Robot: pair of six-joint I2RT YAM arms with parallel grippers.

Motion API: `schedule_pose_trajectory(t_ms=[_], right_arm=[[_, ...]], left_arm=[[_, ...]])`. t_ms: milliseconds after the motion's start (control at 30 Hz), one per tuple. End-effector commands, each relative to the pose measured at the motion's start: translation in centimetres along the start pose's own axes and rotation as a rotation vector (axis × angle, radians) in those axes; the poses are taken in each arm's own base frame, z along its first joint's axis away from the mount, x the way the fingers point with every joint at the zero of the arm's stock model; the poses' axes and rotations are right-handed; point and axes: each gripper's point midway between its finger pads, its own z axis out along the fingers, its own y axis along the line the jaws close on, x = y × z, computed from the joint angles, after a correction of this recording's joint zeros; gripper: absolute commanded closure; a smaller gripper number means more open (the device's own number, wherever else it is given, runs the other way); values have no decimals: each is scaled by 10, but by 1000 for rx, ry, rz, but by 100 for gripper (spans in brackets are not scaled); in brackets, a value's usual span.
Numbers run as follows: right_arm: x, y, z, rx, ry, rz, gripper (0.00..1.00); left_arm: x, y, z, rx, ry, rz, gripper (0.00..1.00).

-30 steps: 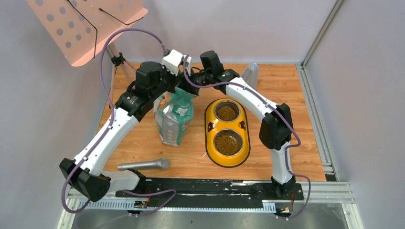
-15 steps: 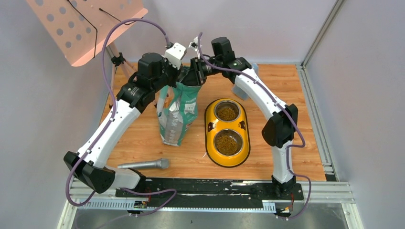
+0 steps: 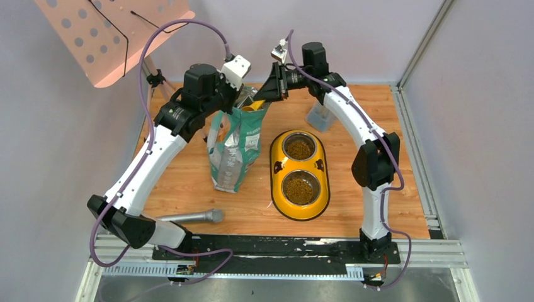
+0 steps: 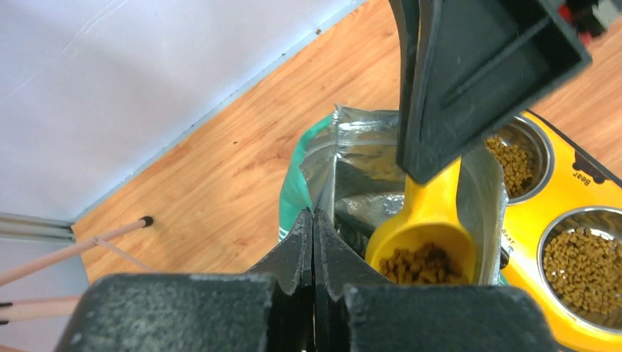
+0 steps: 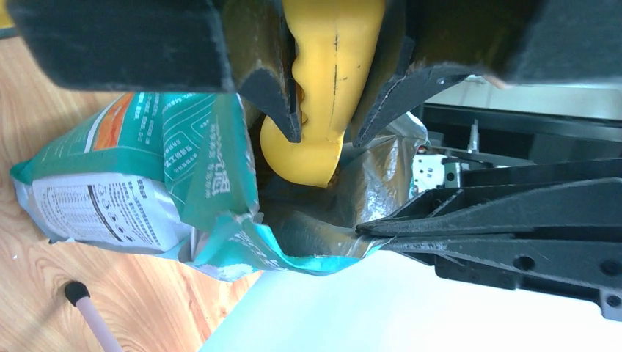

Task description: Serve the pet food

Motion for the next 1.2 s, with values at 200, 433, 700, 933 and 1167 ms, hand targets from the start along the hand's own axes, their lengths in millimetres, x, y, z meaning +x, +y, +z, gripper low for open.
schedule_pose_trajectory(t_ms=[200,433,700,933,1167], right_arm=[[-19,31,-26,-55,-57,116,100],[-45,20,-46,49,-199,151,100],[-43,22,-57,41,-199,231,100],[-44,29,-73,22,-207,241,100],[-42,35,-77,8,-196,236,100]], left_arm=[[-51,-12,-29,120,-167,156,100],[-46,-25,-34,175,-151,176,100],[-48,-20,-34,153,-136,217,100],[-51,-21,-30,154,-144,210,100],[-54,-20,-31,153,-155,210,100]])
